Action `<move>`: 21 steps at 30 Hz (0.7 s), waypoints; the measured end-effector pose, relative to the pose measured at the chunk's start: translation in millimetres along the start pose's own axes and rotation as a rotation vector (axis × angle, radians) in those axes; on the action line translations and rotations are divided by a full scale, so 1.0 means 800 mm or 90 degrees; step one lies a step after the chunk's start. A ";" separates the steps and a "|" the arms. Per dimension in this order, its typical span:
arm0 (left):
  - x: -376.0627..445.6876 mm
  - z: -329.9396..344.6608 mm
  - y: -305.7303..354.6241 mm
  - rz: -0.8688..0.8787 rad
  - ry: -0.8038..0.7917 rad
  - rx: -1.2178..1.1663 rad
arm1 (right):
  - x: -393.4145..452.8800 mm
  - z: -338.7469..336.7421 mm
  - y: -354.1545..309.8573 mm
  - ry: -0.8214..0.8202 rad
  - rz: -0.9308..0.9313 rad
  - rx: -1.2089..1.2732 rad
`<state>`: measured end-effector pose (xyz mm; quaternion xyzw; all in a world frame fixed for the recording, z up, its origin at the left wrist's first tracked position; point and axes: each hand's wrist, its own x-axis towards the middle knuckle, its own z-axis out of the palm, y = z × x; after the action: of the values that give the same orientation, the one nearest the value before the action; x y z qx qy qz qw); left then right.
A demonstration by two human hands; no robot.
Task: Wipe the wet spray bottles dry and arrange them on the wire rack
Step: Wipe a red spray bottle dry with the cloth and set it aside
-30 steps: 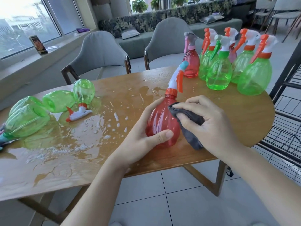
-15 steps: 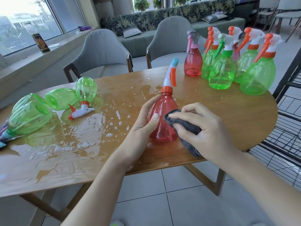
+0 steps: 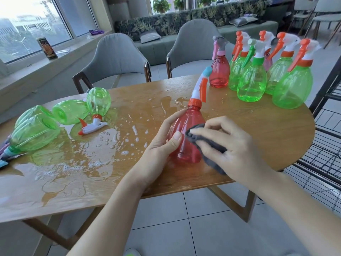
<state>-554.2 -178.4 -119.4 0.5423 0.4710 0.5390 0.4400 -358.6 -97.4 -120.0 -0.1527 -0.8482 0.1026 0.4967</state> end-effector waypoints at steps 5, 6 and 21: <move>-0.007 -0.006 0.003 -0.016 -0.013 -0.058 | 0.017 -0.003 0.004 0.062 0.144 0.040; -0.007 -0.007 0.003 -0.012 -0.012 -0.048 | 0.017 -0.002 0.005 0.061 0.167 0.064; -0.003 -0.007 -0.003 0.015 0.001 0.025 | 0.012 0.001 -0.002 0.016 0.185 0.141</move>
<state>-560.0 -180.5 -121.7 0.5556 0.4756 0.5352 0.4227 -363.8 -95.6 -112.0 -0.2191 -0.7947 0.2638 0.5008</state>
